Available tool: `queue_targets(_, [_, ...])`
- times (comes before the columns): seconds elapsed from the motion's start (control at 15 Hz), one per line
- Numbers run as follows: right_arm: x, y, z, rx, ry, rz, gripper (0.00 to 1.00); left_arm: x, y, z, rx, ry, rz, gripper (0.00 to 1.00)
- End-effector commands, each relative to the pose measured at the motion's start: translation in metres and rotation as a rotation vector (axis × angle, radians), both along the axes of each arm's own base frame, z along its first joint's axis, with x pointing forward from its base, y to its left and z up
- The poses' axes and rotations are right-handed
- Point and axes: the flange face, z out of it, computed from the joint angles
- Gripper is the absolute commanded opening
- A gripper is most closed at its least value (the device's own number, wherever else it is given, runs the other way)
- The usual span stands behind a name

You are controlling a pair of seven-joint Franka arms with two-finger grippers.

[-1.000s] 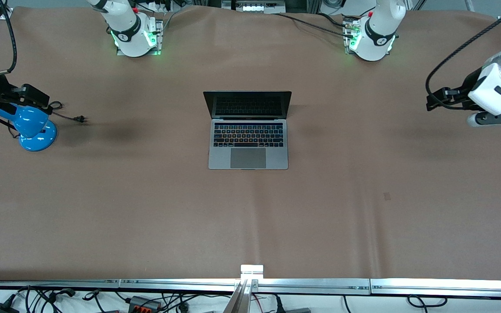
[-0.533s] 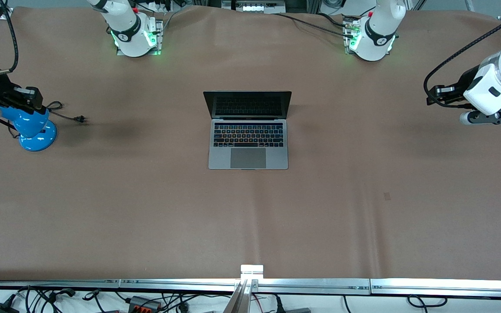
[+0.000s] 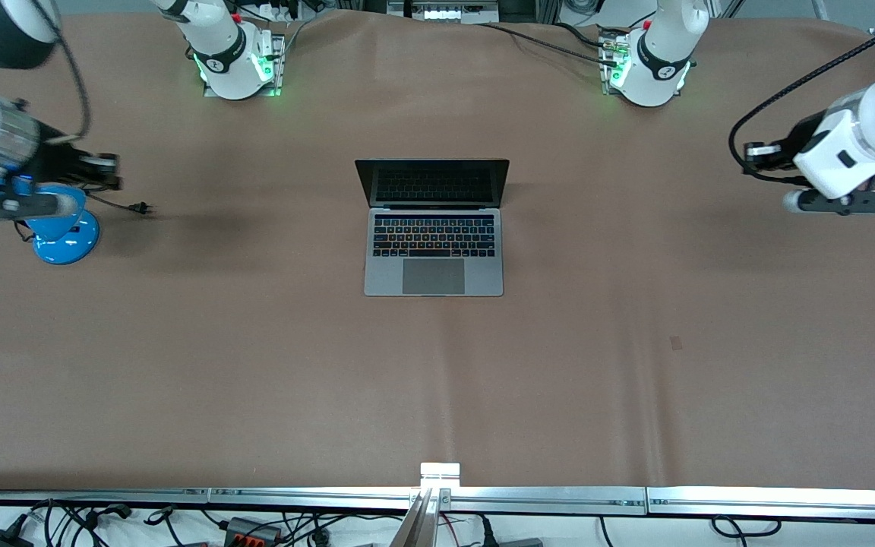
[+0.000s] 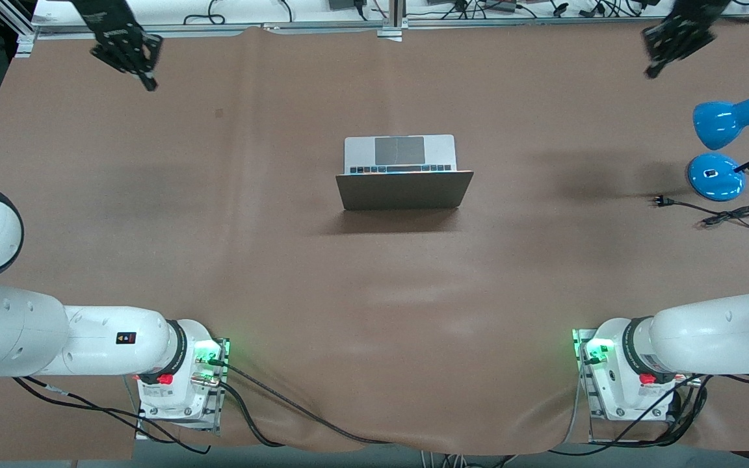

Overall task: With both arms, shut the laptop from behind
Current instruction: 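Move both grippers toward the open laptop's screen from behind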

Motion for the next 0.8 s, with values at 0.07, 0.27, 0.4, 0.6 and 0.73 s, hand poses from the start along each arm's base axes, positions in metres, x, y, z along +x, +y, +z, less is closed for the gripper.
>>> queue_targets(0.07, [-0.024, 0.064, -0.038, 0.082, 0.065, 0.065, 0.00, -0.011, -0.100, -0.050, -0.105, 0.117, -0.092, 0.01])
queue_targets(0.27, [-0.048, 0.118, -0.073, 0.176, 0.112, 0.097, 0.00, -0.051, -0.169, -0.103, -0.158, 0.181, -0.042, 0.01])
queue_targets(0.4, [-0.070, 0.160, -0.097, 0.217, 0.128, 0.133, 0.00, -0.083, -0.208, -0.135, -0.209, 0.238, -0.019, 0.01])
queue_targets(0.6, [-0.119, 0.233, -0.135, 0.202, 0.121, 0.152, 0.00, -0.140, -0.265, -0.161, -0.198, 0.190, 0.010, 0.01])
queue_targets(0.73, [-0.162, 0.292, -0.148, 0.158, 0.096, 0.158, 0.00, -0.165, -0.291, -0.181, -0.182, 0.149, 0.014, 0.01])
